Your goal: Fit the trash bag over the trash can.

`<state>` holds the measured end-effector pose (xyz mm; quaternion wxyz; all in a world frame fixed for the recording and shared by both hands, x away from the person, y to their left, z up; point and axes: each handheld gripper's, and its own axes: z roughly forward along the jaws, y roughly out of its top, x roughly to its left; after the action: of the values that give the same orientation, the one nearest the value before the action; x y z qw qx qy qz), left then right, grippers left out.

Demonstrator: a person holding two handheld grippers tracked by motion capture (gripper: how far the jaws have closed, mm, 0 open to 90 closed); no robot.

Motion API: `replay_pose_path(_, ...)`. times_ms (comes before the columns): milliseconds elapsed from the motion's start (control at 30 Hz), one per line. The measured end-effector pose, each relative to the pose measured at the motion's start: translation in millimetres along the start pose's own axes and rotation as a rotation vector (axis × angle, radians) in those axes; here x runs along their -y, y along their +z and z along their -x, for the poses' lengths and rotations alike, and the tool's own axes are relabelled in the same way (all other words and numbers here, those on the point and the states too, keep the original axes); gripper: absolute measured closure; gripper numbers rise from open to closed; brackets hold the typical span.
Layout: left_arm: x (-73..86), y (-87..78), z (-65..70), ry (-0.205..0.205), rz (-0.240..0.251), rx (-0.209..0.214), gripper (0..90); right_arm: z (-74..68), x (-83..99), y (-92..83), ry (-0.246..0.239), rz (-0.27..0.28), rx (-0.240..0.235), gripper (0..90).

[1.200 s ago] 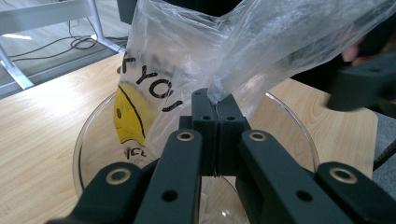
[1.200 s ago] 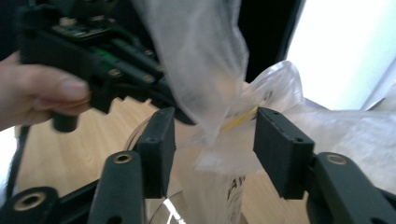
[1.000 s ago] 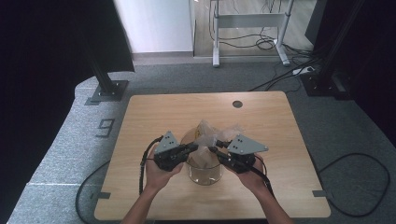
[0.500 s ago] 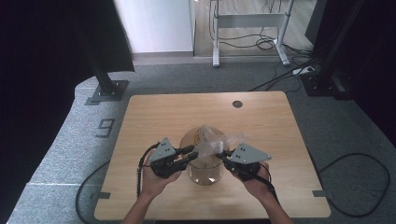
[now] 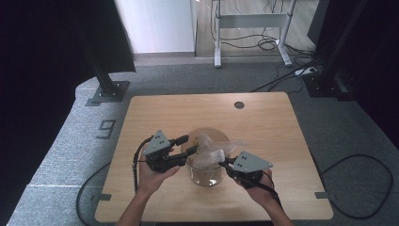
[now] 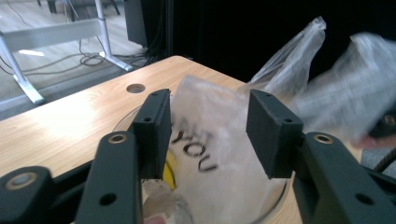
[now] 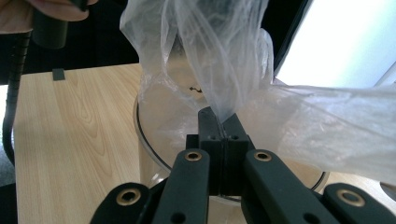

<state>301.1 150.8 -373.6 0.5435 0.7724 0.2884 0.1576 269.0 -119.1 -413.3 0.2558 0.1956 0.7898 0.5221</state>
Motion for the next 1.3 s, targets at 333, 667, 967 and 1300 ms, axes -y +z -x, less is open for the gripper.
replay_pose_path(333, -8.3, 28.2, -0.1, -0.079, -0.081, 0.034, 41.8, -2.8, 6.1, 1.5, -0.012, -0.007, 0.014, 87.7)
replay_pose_path(667, 3.0, 31.7, 5.0, -0.039, -0.153, 0.007, 41.4, -3.9, 7.5, 2.4, -0.010, -0.012, 0.024, 87.4)
replay_pose_path(967, 11.1, 32.3, 1.7, -0.040, -0.166, 0.029, 63.2, -5.8, 9.9, 4.0, -0.009, -0.021, 0.037, 87.3)
replay_pose_path(1300, 14.8, 35.1, -4.1, -0.040, -0.165, 0.083, 87.6, -6.6, 12.4, 1.3, -0.011, -0.021, 0.043, 87.4)
